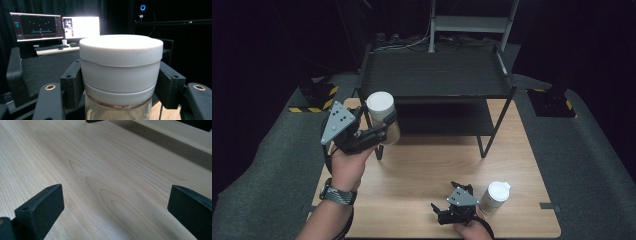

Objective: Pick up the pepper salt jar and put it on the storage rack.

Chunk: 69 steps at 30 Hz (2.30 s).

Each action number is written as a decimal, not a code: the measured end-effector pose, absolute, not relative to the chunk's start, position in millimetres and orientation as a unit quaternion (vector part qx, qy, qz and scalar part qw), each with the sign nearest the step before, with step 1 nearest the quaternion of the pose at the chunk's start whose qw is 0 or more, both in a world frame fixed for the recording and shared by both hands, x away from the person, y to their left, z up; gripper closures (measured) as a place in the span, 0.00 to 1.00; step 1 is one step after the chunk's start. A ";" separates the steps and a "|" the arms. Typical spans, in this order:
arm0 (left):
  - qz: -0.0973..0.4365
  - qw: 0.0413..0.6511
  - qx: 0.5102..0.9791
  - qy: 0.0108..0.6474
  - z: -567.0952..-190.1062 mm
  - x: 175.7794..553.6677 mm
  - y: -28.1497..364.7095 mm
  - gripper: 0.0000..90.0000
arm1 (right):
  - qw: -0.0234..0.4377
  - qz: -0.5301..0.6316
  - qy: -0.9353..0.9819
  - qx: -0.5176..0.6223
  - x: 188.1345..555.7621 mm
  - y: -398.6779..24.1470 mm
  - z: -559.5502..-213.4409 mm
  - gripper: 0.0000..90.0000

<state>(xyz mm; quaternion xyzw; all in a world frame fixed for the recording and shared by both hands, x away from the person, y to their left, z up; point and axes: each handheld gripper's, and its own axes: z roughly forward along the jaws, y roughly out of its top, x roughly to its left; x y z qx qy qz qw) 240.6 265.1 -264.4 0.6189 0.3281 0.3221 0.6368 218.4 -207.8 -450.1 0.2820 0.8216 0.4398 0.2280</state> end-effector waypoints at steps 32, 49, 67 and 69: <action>0.347 0.653 0.590 0.324 -207.9 289.6 231.6 0.38 | 0.226 0.445 0.818 0.284 218.4 -210.1 -451.1 0.00; 0.358 0.638 0.584 0.352 -205.4 329.9 212.8 0.38 | 0.226 0.447 0.818 0.283 217.8 -210.9 -451.4 0.00; 0.366 0.624 0.585 0.367 -209.5 351.7 194.5 0.38 | 0.219 0.453 0.815 0.287 219.0 -213.8 -451.9 0.00; 0.364 0.625 0.583 0.369 -209.7 353.6 193.9 0.38 | 0.219 0.453 0.815 0.287 219.2 -213.8 -451.9 0.00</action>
